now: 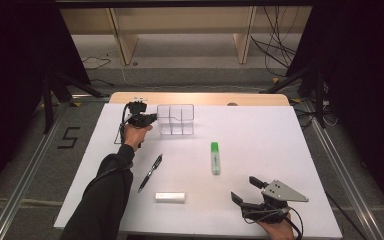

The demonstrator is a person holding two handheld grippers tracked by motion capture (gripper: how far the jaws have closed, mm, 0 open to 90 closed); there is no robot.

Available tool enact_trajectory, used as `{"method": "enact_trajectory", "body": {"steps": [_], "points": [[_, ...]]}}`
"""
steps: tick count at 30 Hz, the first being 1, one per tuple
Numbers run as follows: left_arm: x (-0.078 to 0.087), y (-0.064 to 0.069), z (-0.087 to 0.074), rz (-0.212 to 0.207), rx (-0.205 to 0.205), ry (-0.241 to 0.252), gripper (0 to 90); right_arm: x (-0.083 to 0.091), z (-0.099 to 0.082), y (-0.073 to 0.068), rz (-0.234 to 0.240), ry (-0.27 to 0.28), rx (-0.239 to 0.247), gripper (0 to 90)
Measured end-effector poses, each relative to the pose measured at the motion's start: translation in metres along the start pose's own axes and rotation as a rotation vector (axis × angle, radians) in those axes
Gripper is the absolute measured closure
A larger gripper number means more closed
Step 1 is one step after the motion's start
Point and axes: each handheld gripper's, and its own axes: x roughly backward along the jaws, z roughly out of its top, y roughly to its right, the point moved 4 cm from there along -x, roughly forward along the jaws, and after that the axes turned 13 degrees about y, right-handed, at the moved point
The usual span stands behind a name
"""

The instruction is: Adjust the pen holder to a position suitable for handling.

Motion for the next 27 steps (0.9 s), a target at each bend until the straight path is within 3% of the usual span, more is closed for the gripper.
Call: {"method": "enact_trajectory", "body": {"steps": [27], "points": [[-0.021, 0.040, 0.003, -0.048, -0.009, 0.006, 89.3, 0.000, -0.001, -0.001, 0.008, -0.004, 0.003, 19.1]]}}
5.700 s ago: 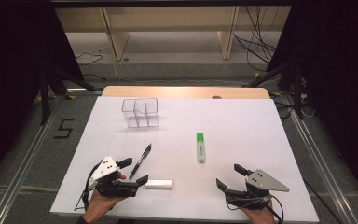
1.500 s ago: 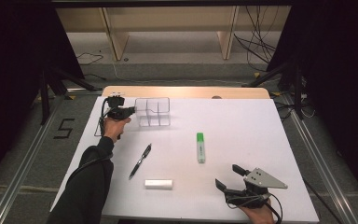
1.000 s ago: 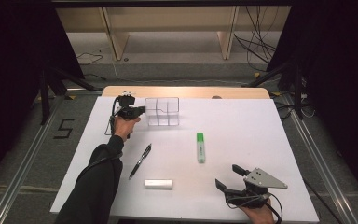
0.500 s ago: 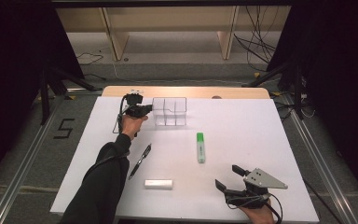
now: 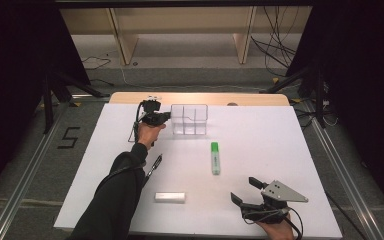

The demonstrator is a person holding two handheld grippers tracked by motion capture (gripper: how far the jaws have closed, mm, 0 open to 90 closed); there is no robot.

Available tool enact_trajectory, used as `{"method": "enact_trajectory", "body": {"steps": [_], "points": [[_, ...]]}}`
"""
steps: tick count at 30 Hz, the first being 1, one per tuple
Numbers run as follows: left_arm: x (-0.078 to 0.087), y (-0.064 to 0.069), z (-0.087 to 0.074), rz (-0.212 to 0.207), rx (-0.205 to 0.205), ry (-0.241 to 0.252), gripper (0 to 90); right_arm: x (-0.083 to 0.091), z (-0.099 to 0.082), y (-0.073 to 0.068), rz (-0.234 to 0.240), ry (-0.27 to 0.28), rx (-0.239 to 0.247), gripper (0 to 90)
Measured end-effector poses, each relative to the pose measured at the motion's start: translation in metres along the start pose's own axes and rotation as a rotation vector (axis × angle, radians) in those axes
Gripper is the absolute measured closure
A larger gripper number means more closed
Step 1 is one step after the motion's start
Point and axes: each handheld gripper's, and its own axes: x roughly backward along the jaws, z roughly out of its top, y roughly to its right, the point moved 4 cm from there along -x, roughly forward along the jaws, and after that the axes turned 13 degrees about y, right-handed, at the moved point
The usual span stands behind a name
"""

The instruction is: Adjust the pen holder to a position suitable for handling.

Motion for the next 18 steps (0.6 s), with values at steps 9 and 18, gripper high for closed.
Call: {"method": "enact_trajectory", "body": {"steps": [9, 18], "points": [[-0.002, 0.010, 0.000, -0.021, -0.002, 0.003, 89.2, 0.000, -0.001, 0.000, 0.002, -0.006, 0.000, 19.1], [0.014, 0.002, 0.000, 0.002, -0.008, -0.037, 66.7, 0.001, -0.001, 0.000, -0.004, -0.003, -0.003, 19.3]]}}
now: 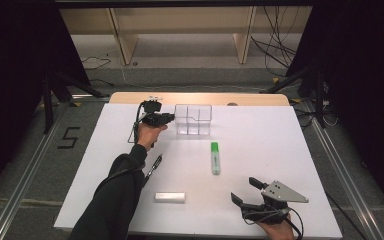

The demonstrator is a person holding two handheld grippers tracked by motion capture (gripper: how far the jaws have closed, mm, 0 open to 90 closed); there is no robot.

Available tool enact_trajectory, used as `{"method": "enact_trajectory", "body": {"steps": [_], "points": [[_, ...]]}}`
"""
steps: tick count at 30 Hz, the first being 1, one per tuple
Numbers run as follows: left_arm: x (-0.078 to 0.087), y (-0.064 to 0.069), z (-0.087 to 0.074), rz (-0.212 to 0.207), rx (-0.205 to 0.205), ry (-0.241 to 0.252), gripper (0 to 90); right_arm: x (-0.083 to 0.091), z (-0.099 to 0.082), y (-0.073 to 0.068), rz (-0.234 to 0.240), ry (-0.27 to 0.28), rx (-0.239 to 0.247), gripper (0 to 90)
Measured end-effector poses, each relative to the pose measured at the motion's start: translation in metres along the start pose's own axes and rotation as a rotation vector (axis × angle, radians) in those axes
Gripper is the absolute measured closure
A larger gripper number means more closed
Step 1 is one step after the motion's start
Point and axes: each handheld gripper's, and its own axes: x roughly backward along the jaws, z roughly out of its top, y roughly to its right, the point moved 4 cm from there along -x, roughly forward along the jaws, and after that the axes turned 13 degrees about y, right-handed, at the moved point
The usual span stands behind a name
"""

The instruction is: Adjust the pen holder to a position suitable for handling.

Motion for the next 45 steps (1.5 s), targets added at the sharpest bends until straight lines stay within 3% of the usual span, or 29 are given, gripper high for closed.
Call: {"method": "enact_trajectory", "body": {"steps": [4, 7, 12, 16, 23, 34, 45], "points": [[0.014, -0.002, 0.001, -0.028, 0.058, -0.020, 54.7, -0.001, 0.000, -0.001, 0.001, -0.003, -0.003, 19.3], [0.027, 0.001, -0.001, -0.044, 0.026, -0.073, 44.2, -0.002, -0.001, -0.001, 0.003, -0.004, -0.001, 19.3], [0.050, 0.007, -0.012, -0.047, -0.029, -0.140, 34.8, -0.002, -0.001, -0.001, 0.004, -0.007, 0.001, 19.3], [0.066, 0.007, -0.017, -0.026, -0.051, -0.150, 28.4, -0.001, -0.001, -0.002, 0.004, -0.006, 0.001, 19.4], [0.090, 0.013, -0.031, -0.048, -0.073, -0.153, 21.7, -0.001, -0.002, -0.001, 0.003, -0.003, 0.001, 19.4], [0.109, 0.014, -0.052, -0.042, -0.124, -0.202, 18.4, 0.002, -0.001, -0.001, -0.001, -0.001, 0.000, 19.4], [0.124, 0.020, -0.064, -0.074, -0.116, -0.231, 18.3, 0.004, -0.001, -0.001, -0.009, 0.003, -0.004, 19.4]]}}
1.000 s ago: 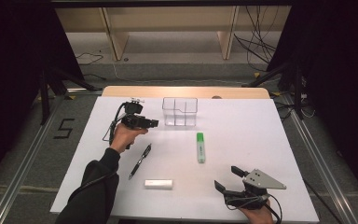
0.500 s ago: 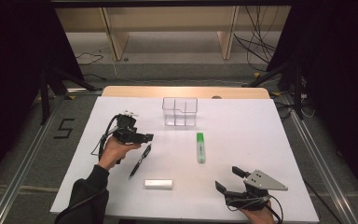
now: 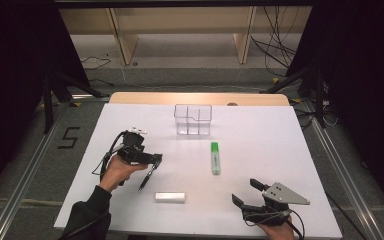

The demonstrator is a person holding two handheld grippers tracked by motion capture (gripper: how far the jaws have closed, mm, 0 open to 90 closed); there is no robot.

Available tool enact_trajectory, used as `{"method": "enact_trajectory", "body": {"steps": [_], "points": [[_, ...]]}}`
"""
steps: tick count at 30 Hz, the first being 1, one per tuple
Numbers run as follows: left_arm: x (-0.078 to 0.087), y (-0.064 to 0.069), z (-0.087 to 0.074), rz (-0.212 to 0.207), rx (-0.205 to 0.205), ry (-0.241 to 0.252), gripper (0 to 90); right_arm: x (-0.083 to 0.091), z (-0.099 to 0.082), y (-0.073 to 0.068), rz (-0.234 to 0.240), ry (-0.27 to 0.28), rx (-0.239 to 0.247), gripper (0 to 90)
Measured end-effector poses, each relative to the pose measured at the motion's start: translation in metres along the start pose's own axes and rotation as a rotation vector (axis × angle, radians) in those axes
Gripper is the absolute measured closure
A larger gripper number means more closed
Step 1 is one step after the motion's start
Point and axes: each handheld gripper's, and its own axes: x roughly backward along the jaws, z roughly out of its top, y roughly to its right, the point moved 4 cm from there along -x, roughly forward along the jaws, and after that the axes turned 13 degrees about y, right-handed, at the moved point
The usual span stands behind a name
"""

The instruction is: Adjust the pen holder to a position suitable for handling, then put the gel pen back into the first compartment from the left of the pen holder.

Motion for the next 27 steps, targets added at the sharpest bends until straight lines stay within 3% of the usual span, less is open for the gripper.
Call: {"method": "enact_trajectory", "body": {"steps": [4, 9, 12, 27], "points": [[0.001, 0.005, -0.008, 0.000, -0.040, -0.037, 18.3, 0.001, 0.001, -0.001, -0.002, 0.003, 0.001, 19.4], [0.005, 0.008, -0.016, -0.017, -0.058, -0.073, 17.1, 0.000, 0.000, -0.001, -0.005, -0.003, 0.003, 19.4], [0.008, 0.010, -0.021, 0.011, -0.080, -0.097, 17.0, 0.001, -0.001, -0.001, -0.009, -0.003, -0.001, 19.4], [0.014, 0.015, -0.041, 0.038, -0.116, -0.217, 21.2, 0.001, -0.003, -0.001, -0.017, -0.012, -0.001, 19.4]]}}
